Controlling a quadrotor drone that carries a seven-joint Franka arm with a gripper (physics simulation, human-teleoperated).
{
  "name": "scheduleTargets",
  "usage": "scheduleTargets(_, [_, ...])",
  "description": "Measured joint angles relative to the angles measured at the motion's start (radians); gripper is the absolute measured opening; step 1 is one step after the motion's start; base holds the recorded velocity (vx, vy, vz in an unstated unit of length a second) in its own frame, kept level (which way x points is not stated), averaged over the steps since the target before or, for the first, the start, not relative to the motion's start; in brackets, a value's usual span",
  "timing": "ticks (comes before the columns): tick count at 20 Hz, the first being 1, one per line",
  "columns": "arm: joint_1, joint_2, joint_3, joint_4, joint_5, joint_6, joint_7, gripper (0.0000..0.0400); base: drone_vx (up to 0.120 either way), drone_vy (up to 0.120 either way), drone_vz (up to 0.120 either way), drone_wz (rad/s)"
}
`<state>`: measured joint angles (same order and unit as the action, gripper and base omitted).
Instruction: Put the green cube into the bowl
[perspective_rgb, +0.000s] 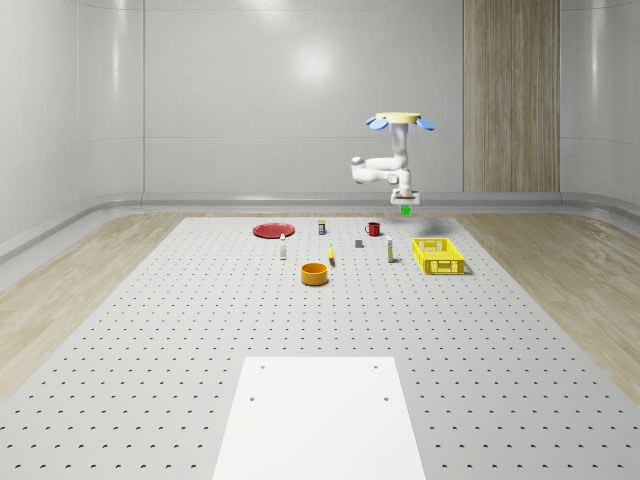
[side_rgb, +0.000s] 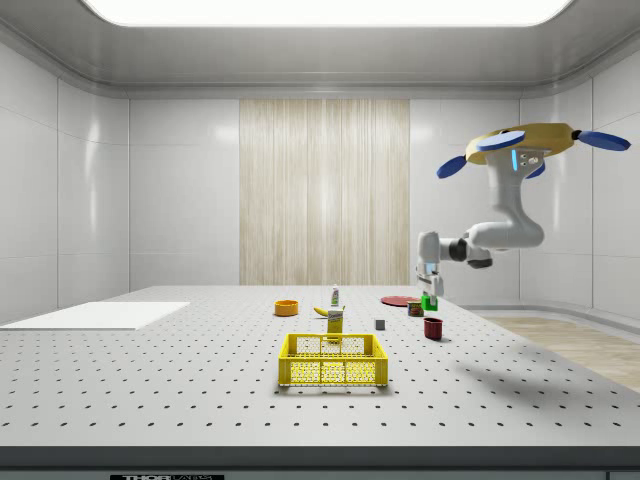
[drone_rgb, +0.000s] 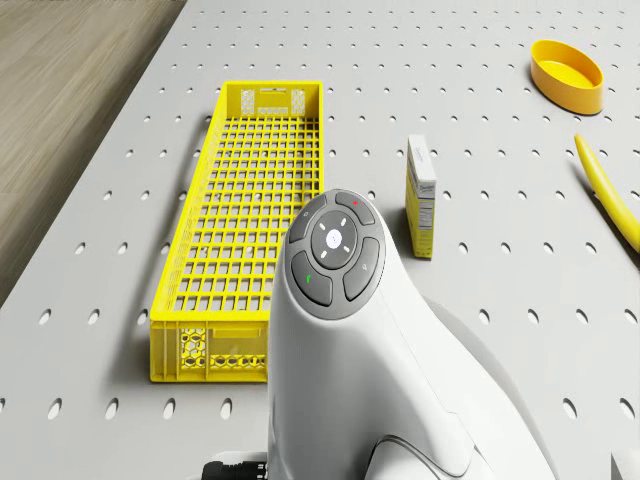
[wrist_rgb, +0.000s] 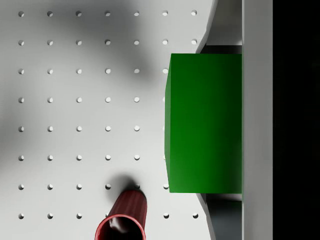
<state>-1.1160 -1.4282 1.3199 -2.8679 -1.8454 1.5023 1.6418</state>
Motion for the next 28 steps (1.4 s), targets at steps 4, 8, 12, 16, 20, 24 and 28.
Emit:
scheduleTargets(4, [-0.003,-0.009,0.002,0.001,0.004,0.009,0.002,0.0251,0.12,-0.12,0.08,0.0])
scheduleTargets(8, [-0.005,-0.019,0.003,0.001,0.008,0.017,0.004,0.0251,0.12,-0.12,0.0,0.0])
scheduleTargets(12, [-0.007,-0.027,0.005,0.001,0.012,0.025,0.006,0.0251,0.12,-0.12,0.0,0.0])
scheduleTargets(16, [-0.01,-0.035,0.006,0.002,0.015,0.033,0.008,0.0251,0.12,-0.12,0.0,0.0])
scheduleTargets(20, [-0.012,-0.043,0.008,0.002,0.019,0.04,0.009,0.0251,0.12,-0.12,0.0,0.0])
scheduleTargets(24, [-0.014,-0.05,0.009,0.003,0.022,0.047,0.011,0.0251,0.12,-0.12,0.0,0.0])
scheduleTargets(28, [-0.015,-0.057,0.01,0.003,0.025,0.053,0.012,0.0251,0.12,-0.12,0.0,0.0])
